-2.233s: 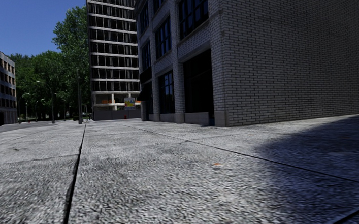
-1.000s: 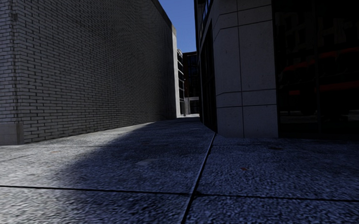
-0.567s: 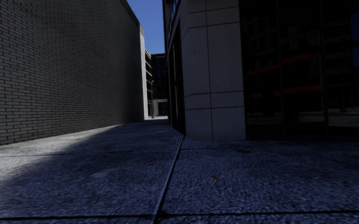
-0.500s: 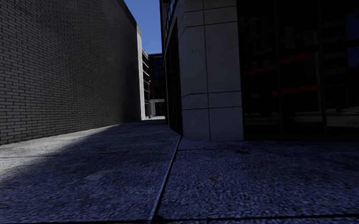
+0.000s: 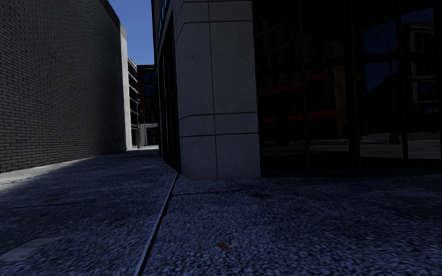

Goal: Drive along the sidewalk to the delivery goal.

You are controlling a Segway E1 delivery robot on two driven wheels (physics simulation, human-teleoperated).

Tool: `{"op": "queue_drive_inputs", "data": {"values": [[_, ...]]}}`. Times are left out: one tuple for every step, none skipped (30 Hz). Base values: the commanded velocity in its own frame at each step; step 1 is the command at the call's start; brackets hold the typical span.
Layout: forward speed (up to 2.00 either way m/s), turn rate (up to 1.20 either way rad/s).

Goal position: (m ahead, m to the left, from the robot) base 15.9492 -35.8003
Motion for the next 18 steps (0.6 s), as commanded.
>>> {"op": "queue_drive_inputs", "data": {"values": [[1.03, -0.56], [1.03, -0.56], [1.03, -0.56], [1.03, -0.56], [1.03, -0.56], [1.03, -0.56], [1.03, -0.56], [1.03, -0.56], [1.03, -0.56], [1.03, -0.45], [1.03, -0.04], [1.03, -0.01], [1.03, -0.01], [1.03, -0.01], [1.03, 0.0], [1.03, 0.0], [1.03, 0.0], [1.03, -0.06]]}}
